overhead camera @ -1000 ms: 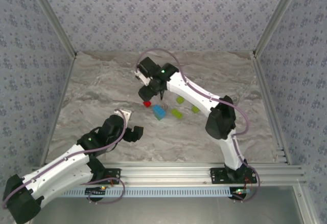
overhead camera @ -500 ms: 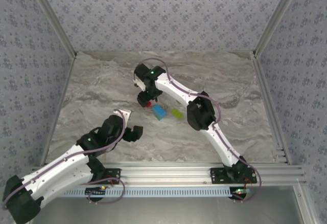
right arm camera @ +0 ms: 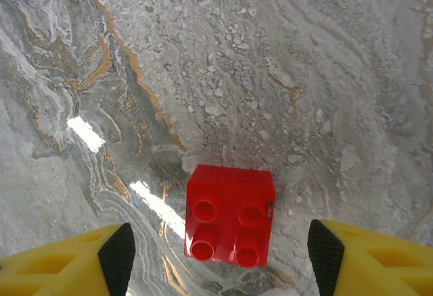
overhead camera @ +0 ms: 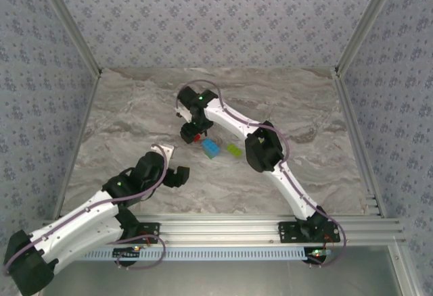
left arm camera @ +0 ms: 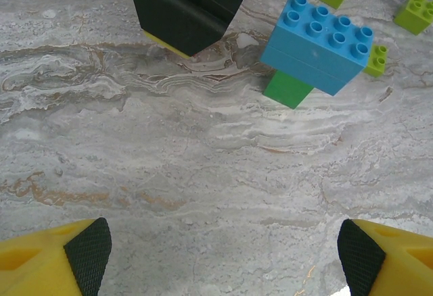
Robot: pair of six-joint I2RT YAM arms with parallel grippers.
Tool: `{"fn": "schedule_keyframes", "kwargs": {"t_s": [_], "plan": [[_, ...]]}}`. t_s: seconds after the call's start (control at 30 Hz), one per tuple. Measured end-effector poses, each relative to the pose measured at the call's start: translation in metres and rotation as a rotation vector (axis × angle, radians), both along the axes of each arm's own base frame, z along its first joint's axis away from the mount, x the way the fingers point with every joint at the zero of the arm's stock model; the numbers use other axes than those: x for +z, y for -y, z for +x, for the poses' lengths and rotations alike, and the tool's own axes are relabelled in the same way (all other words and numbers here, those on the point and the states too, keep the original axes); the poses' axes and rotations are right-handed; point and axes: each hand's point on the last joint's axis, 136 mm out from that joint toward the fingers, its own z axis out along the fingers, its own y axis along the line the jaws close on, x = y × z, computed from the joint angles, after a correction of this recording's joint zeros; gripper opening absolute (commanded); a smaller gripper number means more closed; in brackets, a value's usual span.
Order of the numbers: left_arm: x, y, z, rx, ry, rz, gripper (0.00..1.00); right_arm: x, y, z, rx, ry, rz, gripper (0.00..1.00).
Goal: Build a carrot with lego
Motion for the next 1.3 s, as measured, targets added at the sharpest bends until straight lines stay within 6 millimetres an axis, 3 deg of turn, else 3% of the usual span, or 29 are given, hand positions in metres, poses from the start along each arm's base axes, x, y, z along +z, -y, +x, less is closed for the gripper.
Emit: {"fn": "schedule_keyframes", "kwargs": {"t_s": [0.33,0.47,0.7,1.0,1.17,1.3], "plan": [[-0.001,0.000,0.000,0.000,-0.002,0.002,0.89,-0.018,-0.004,0.002,0.001,-0.009,0.000,0.68],[-0.001,0.000,0.000,0.000,-0.002,0.002,0.89,-0.018,-0.004,0.003,-0.001,-0.010,0.004,0.63],[-0.001,0.000,0.000,0.000,-0.002,0.002,0.89,-0.019,-0.001,0.007,-0.010,-0.002,-0.001,0.46],[-0.001,0.000,0.000,0.000,-0.002,0.002,0.89,-0.014,-0.004,0.010,-0.012,0.017,0.004,0.40],[-0.001,0.000,0.000,0.000,-0.002,0.002,0.89,0.010,-0.003,0.016,-0.019,0.073,0.012,0.39],[-0.001,0.000,0.000,0.000,-0.002,0.002,0.89,0.068,0.000,0.021,-0.032,0.165,0.062,0.40]]}}
